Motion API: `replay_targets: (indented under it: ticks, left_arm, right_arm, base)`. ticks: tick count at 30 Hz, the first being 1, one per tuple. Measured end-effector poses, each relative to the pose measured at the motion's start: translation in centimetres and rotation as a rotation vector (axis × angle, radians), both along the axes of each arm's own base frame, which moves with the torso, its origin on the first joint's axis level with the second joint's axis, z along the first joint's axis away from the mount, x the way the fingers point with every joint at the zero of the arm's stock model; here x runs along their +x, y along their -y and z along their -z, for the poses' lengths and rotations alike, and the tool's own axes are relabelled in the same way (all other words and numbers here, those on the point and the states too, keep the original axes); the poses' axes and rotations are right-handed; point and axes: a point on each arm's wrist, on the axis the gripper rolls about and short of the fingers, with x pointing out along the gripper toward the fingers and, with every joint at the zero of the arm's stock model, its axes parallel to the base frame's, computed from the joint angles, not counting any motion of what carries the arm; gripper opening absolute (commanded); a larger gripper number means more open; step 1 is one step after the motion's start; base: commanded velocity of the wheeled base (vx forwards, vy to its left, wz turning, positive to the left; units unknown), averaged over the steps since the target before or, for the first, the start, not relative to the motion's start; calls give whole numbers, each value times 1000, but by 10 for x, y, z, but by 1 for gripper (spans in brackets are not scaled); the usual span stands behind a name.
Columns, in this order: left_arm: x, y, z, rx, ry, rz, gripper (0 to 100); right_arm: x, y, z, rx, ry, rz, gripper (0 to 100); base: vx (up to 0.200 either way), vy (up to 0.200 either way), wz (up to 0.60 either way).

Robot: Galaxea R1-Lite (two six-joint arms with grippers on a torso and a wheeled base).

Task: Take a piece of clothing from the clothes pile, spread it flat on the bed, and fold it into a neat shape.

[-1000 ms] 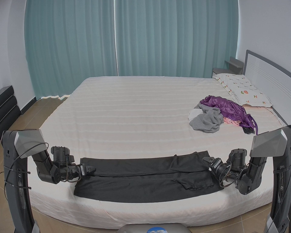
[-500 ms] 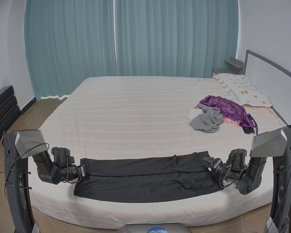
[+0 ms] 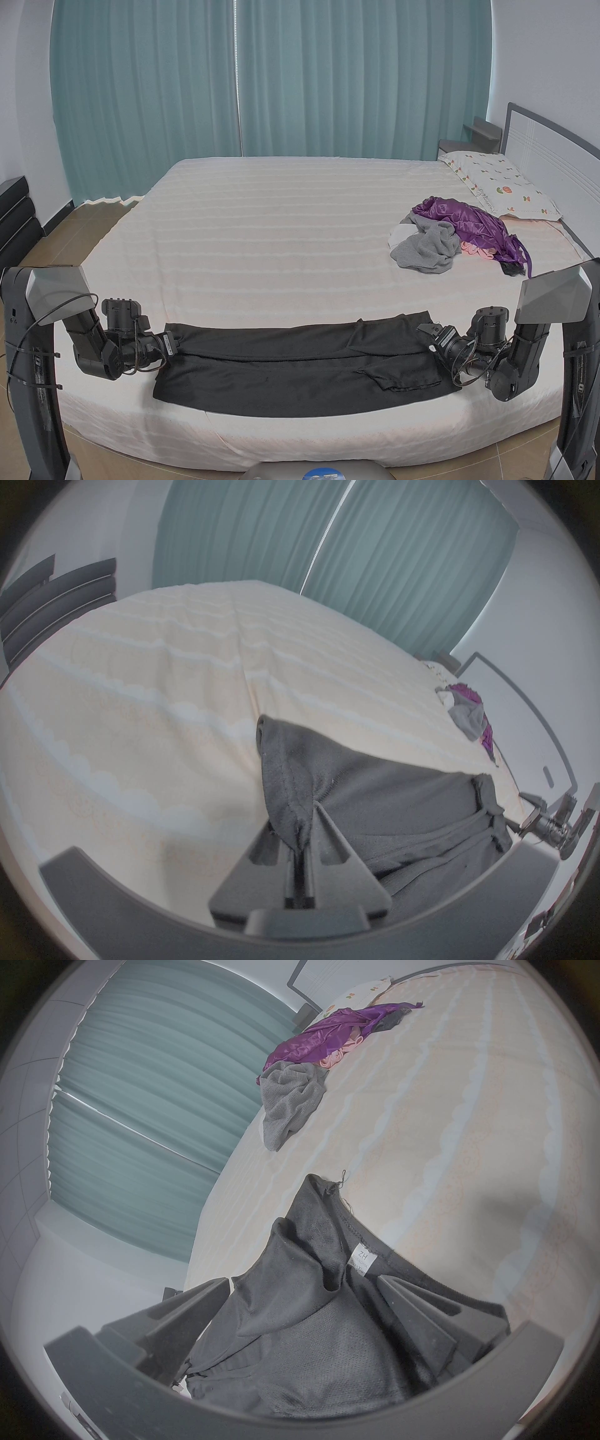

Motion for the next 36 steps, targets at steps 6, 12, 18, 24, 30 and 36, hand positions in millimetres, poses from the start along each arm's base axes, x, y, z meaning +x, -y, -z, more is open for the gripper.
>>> replay_targets:
  ticks: [6, 12, 18, 24, 30, 36]
  left_arm:
    - [-1, 3, -2, -1, 10, -8, 100]
    - [-2, 3, -1, -2, 4, -6, 100]
    - [-3, 6, 0, -2, -4, 2, 100]
    - [-4, 13, 2, -2, -10, 24, 0]
    - [-7, 16, 5, -2, -27, 32, 0]
    - [-12, 17, 4, -4, -36, 32, 0]
  right_arm:
    - [0, 0, 0, 0, 0, 0, 100]
    - [-1, 0, 0, -3, -1, -2, 100]
    - [-1, 0, 0, -7, 0, -4, 100]
    - [-1, 0, 1, -9, -2, -5, 100]
    - [-1, 0, 1, -11, -2, -7, 100]
    - [-2, 0, 1, -11, -3, -6, 100]
  base:
    - [0, 0, 0]
    - [0, 0, 0]
    - [0, 0, 0]
    - [0, 0, 0]
    - [0, 0, 0]
    - [0, 0, 0]
